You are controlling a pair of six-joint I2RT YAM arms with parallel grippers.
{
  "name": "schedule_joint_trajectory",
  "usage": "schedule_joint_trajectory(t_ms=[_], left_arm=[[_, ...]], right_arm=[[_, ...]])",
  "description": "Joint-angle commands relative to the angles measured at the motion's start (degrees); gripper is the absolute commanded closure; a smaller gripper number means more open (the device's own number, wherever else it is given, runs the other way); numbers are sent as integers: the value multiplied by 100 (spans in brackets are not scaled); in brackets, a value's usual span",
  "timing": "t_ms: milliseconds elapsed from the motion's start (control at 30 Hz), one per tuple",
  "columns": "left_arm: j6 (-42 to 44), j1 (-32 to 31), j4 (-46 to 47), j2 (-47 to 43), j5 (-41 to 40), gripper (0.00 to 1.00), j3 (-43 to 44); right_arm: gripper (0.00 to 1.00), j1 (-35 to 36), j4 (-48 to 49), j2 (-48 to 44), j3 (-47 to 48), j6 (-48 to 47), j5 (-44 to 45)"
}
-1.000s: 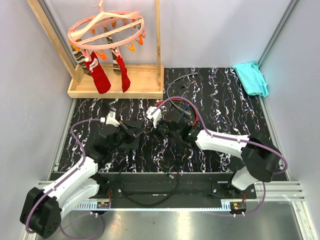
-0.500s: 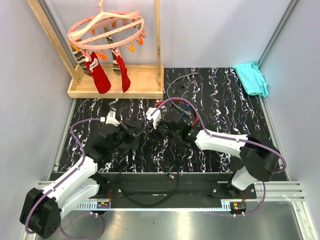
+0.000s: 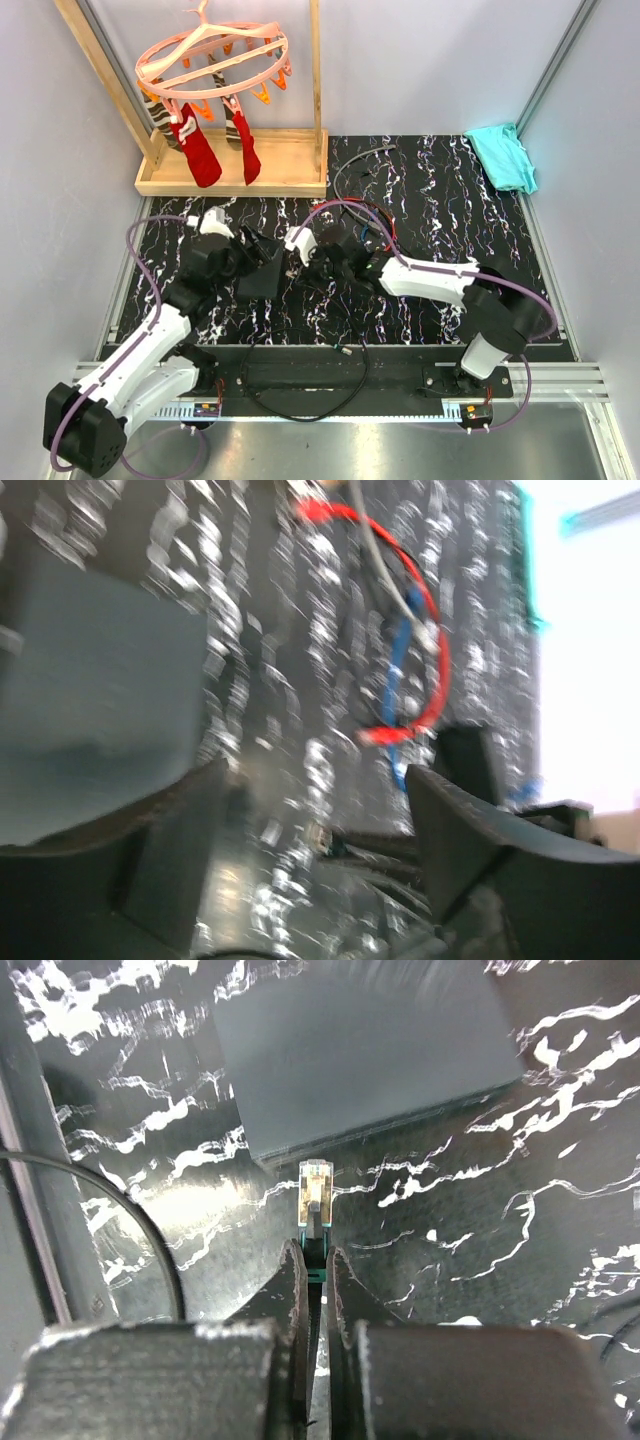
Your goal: Insert the plug into the switch port
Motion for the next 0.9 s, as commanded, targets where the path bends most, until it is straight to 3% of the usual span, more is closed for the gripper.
schedule_joint_trajectory(t_ms=[0,233,400,600,867], left_arm=[[1597,288,-589,391,-665,13,515],[2573,851,-370,1637,-218,1,664],[2916,1018,-291,2808,73,1,1234],[3250,1010,-238,3933,1179,1,1771],[3321,790,201,4374,2024,11,1991]], right_arm=[[100,68,-323,301,375,-361,-212],[100,76,-411,714,534,-520,-283],[100,76,-367,767,446,-537,-230],[100,85,-385,741,332,-467,-151],[100,85,-420,565,-11,-230,34]])
